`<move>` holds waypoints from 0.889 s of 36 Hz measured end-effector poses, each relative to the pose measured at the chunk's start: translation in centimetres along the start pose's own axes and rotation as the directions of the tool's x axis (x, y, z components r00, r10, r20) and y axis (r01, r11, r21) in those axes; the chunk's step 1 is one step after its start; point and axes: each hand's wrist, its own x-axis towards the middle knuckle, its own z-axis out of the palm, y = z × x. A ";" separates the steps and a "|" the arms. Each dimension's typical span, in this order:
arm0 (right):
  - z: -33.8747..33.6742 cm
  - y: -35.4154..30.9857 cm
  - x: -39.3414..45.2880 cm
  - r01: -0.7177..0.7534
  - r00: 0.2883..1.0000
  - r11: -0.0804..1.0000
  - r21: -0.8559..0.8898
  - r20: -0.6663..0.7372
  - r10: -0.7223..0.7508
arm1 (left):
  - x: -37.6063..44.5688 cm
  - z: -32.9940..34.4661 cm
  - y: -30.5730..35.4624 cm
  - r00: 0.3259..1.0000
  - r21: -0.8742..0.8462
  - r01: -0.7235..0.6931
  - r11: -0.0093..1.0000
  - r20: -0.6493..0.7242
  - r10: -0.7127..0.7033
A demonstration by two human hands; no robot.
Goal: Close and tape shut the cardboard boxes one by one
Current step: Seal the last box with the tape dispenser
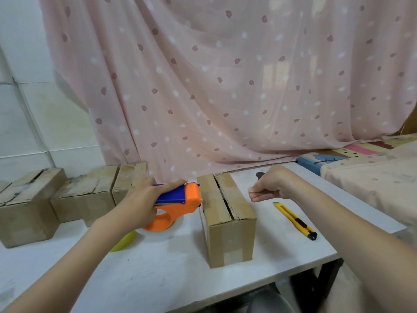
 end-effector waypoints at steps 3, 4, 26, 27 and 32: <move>0.5 0.6 0.2 0.010 1.000 1.000 -0.012 -0.009 -0.010 | -0.3 0.1 0.7 1.000 0.084 -0.014 0.996 -0.015 0.015; 0.7 0.9 0.2 0.021 1.000 1.000 -0.005 -0.021 -0.021 | -0.3 0.1 1.0 1.000 0.108 -0.009 0.994 -0.019 0.011; 5.8 1.8 -3.1 0.466 0.698 0.525 -0.712 -0.068 -0.713 | -0.6 -0.5 3.1 0.999 0.256 0.047 0.966 -0.001 -0.048; 6.6 1.9 -3.9 0.515 0.685 0.449 -0.730 0.036 -0.727 | -0.6 -0.5 3.2 0.999 0.259 0.049 0.965 0.001 -0.051; 9.4 3.8 -5.4 0.530 0.726 0.222 -0.818 0.303 -0.617 | -0.8 -0.6 3.3 0.998 0.265 0.062 0.962 -0.006 -0.062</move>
